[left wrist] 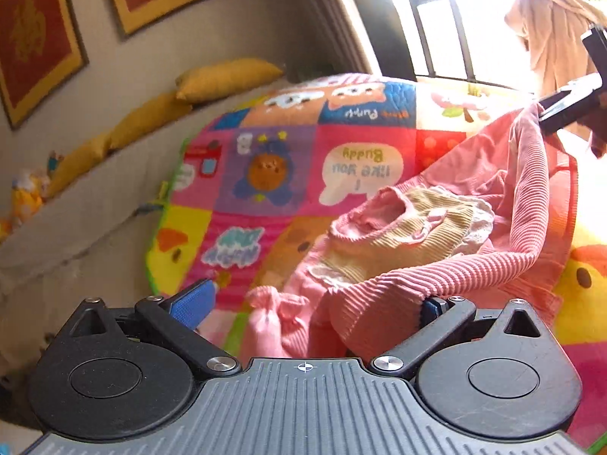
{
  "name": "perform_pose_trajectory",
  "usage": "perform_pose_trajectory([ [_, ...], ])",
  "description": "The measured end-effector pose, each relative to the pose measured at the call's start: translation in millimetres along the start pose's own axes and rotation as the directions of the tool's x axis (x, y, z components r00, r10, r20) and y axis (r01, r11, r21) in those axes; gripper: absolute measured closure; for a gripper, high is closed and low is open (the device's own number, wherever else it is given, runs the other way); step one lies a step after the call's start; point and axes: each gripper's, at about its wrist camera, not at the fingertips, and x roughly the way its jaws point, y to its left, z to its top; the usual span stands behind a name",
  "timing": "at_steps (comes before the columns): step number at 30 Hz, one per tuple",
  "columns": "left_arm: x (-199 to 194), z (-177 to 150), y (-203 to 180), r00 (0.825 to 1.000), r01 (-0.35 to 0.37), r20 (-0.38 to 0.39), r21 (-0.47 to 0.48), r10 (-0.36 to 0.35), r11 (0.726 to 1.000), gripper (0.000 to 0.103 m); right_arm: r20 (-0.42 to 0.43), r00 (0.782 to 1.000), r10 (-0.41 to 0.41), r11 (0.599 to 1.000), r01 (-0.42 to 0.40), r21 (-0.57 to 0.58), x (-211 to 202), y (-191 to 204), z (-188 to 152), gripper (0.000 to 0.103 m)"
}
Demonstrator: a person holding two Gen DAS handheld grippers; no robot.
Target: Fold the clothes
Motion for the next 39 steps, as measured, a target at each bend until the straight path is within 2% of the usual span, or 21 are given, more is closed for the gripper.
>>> perform_pose_trajectory([
  [2,36,-5,20,0.992,0.035,-0.111,-0.159,-0.053,0.987,0.000,-0.093,0.996,0.014,0.999,-0.010,0.044,28,-5,-8,0.000],
  [5,62,-19,41,0.983,0.048,-0.157,-0.284,-0.096,0.958,0.000,-0.163,0.986,0.037,0.996,-0.023,0.087,50,-12,-23,0.000],
  [8,56,-22,53,0.976,0.116,-0.139,-0.330,-0.170,0.937,0.000,-0.132,0.989,0.061,0.991,-0.044,0.125,40,-24,-26,0.000],
  [11,26,-20,61,0.967,0.214,-0.067,-0.322,-0.248,0.922,0.000,-0.032,0.996,0.080,0.988,-0.075,0.137,12,-39,-22,0.000],
  [13,0,-18,63,0.970,0.220,-0.023,-0.328,-0.241,0.919,0.000,0.021,0.998,0.062,0.995,-0.063,0.081,-7,-40,-22,0.000],
  [14,-13,-16,59,0.976,0.204,-0.003,-0.317,-0.216,0.926,0.000,0.044,0.998,0.043,0.998,-0.045,0.036,-16,-38,-24,0.000],
  [16,-36,-13,38,0.992,0.127,0.039,-0.257,-0.121,0.958,0.000,0.078,0.997,-0.004,0.998,0.009,-0.066,-27,-27,-28,0.000],
  [18,-52,-9,6,0.996,0.045,0.079,-0.182,-0.031,0.982,0.000,0.108,0.993,-0.055,0.984,0.072,-0.163,-32,-13,-32,0.000],
  [19,-57,-9,-13,0.995,0.030,0.101,-0.139,-0.016,0.990,0.000,0.119,0.991,-0.066,0.983,0.085,-0.161,-31,-11,-31,0.000],
  [21,-60,-10,-48,0.990,0.054,0.135,-0.039,-0.048,0.998,0.000,0.141,0.986,-0.089,0.982,0.111,-0.155,-29,-6,-27,0.000],
  [23,-49,-17,-89,0.993,0.026,0.112,0.109,-0.038,0.994,0.000,0.162,0.980,-0.112,0.979,0.137,-0.150,-26,-1,-23,0.000],
  [24,-43,-22,-110,0.995,0.008,0.096,0.187,-0.026,0.982,0.000,0.173,0.977,-0.124,0.978,0.150,-0.147,-25,1,-22,0.000],
  [26,-19,-32,-137,0.993,-0.113,0.079,0.313,0.093,0.943,0.000,0.187,0.973,-0.133,0.981,0.157,-0.117,-23,2,-16,0.000],
  [28,9,-40,-139,0.978,-0.207,0.057,0.343,0.200,0.916,0.000,0.194,0.972,-0.133,0.984,0.153,-0.094,-21,2,-11,0.000],
  [32,40,-52,-122,0.963,-0.246,-0.009,0.387,0.271,0.888,0.000,0.215,0.965,-0.148,0.972,0.182,-0.147,-24,9,-15,0.000],
  [35,32,-62,-109,0.938,-0.322,0.027,0.435,0.345,0.841,0.000,0.235,0.959,-0.160,0.966,0.201,-0.163,-31,8,-20,0.000],
  [39,-8,-64,-90,0.894,-0.431,0.094,0.445,0.438,0.785,0.000,0.274,0.951,-0.145,0.974,0.187,-0.132,-58,0,-24,0.000],
])
